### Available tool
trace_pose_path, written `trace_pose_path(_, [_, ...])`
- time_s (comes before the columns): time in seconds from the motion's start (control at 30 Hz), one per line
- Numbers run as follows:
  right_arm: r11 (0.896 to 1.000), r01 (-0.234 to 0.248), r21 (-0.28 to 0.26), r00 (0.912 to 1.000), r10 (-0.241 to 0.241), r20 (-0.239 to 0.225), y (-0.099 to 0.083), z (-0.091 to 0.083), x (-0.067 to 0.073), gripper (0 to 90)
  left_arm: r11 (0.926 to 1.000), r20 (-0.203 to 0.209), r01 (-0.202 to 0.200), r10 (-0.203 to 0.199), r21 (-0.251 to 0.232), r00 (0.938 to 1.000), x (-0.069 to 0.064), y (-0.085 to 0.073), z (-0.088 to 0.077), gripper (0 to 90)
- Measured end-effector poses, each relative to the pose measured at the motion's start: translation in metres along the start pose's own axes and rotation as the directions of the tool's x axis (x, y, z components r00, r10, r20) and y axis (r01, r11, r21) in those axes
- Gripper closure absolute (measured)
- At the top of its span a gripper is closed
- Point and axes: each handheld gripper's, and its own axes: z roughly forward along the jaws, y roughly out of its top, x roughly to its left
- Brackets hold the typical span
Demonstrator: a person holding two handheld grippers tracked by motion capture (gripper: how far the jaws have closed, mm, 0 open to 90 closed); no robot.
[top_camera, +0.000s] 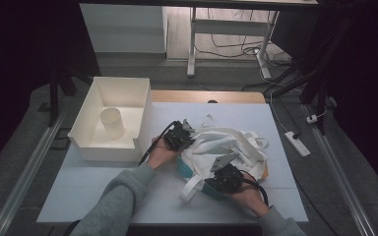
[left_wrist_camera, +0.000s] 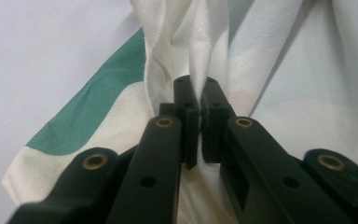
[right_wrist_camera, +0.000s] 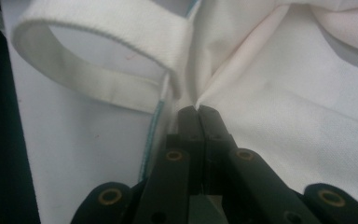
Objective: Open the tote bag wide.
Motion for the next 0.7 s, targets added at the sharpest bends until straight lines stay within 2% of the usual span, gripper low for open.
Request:
trace_pose_path(0.07, [1.000, -0.013, -0.022, 0.9997, 0.012, -0.021, -0.001, -0.002, -0.004, 87.3, 1.0000, -0.004, -0.001, 0.001, -0.007, 1.0000, -0.001, 0.000, -0.001, 86.3])
trace_pose_path(0.13, [0.997, -0.046, -0.059, 0.9982, 0.044, -0.040, -0.003, -0.006, -0.011, 76.3, 0.9998, -0.008, -0.011, 0.011, -0.019, 0.9999, -0.002, 0.000, -0.002, 83.8])
trace_pose_path(0.17, [0.995, -0.062, -0.075, 0.9975, 0.059, -0.038, -0.004, -0.008, -0.013, 70.4, 0.9997, -0.004, -0.011, 0.011, -0.023, 0.9999, -0.002, 0.000, -0.003, 80.7])
trace_pose_path(0.23, [0.993, -0.062, -0.102, 0.9981, 0.061, -0.010, -0.005, -0.012, -0.016, 62.4, 0.9992, 0.015, -0.007, 0.008, -0.040, 0.9999, -0.002, 0.001, -0.005, 72.6])
trace_pose_path(0.3, [0.989, -0.057, -0.137, 0.9982, 0.059, 0.013, -0.005, -0.016, -0.018, 57.6, 0.9987, 0.018, -0.015, 0.016, -0.048, 0.9997, -0.004, 0.002, -0.006, 62.8])
trace_pose_path(0.37, [0.984, -0.053, -0.171, 0.9980, 0.058, 0.026, -0.006, -0.020, -0.019, 54.2, 0.9979, 0.010, -0.026, 0.026, -0.060, 0.9996, -0.006, 0.003, -0.010, 56.3])
trace_pose_path(0.47, [0.972, -0.059, -0.226, 0.9950, 0.076, 0.066, -0.009, -0.027, -0.021, 53.4, 0.9960, 0.026, -0.017, 0.019, -0.087, 0.9995, -0.007, 0.004, -0.018, 48.8])
trace_pose_path(0.6, [0.958, -0.053, -0.282, 0.9859, 0.095, 0.138, -0.014, -0.037, -0.025, 53.2, 0.9930, 0.050, -0.011, 0.017, -0.118, 0.9986, -0.007, 0.003, -0.027, 45.3])
trace_pose_path(0.7, [0.954, -0.052, -0.295, 0.9787, 0.107, 0.175, -0.019, -0.043, -0.026, 52.7, 0.9917, 0.062, -0.015, 0.023, -0.128, 0.9978, -0.007, 0.003, -0.036, 43.2])
